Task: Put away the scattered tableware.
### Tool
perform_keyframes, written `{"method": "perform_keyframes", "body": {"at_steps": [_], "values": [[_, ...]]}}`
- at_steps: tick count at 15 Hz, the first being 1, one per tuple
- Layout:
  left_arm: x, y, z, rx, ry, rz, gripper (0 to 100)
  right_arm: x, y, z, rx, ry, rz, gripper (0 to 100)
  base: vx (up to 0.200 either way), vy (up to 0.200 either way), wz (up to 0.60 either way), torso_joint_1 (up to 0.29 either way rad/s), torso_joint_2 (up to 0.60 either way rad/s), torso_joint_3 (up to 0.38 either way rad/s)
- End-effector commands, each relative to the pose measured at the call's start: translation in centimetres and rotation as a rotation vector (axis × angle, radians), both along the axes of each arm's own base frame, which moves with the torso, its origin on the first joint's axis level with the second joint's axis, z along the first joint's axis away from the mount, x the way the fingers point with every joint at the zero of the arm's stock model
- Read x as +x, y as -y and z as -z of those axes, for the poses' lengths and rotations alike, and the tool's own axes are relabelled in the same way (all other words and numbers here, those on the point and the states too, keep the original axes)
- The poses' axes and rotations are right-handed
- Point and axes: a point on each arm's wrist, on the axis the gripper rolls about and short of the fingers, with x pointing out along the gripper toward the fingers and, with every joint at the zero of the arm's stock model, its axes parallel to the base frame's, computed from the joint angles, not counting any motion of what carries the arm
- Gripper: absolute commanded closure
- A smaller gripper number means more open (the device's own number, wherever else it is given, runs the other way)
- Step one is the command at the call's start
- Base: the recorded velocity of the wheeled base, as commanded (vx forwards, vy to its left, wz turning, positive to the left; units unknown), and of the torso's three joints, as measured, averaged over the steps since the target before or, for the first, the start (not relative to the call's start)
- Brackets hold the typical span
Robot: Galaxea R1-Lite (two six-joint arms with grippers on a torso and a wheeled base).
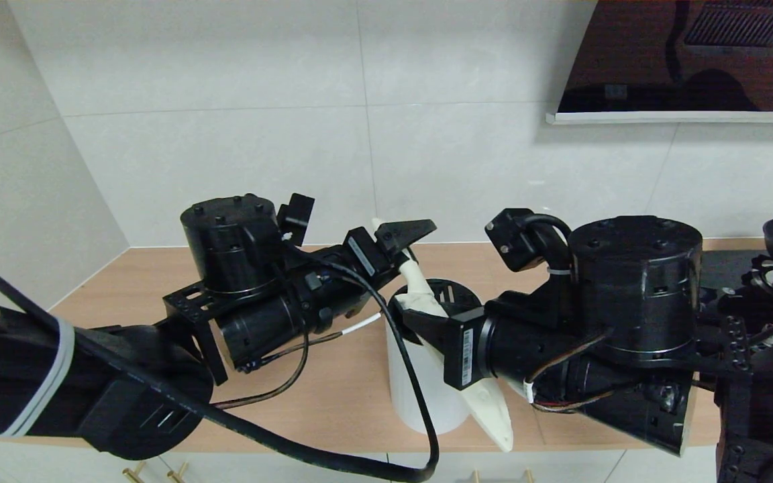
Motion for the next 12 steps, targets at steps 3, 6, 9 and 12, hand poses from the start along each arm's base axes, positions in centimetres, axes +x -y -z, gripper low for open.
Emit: {"method": "perform_keyframes", "body": {"at_steps": [3,6,9,12], "values": [[0.0,0.0,-0.02,-0.001,0.001,-0.002,0,0.0,-0.09,0.21,-0.006,-0.005,-0.001,100,0.0,0.0,0.0,0.0,0.0,0.0],[0.02,0.01,0.03,0.0,-0.001,-0.002,0,-0.01,-0.07,0.15,-0.004,-0.003,-0.001,100,0.0,0.0,0.0,0.0,0.0,0.0],[-0.04,0.04,-0.02,0.0,0.002,0.001,100,-0.01,-0.07,0.15,-0.004,-0.003,-0.001,100,0.0,0.0,0.0,0.0,0.0,0.0],[-0.08,0.02,0.19,0.003,-0.006,0.006,100,-0.01,-0.07,0.15,-0.004,-0.003,-0.001,100,0.0,0.0,0.0,0.0,0.0,0.0]]}}
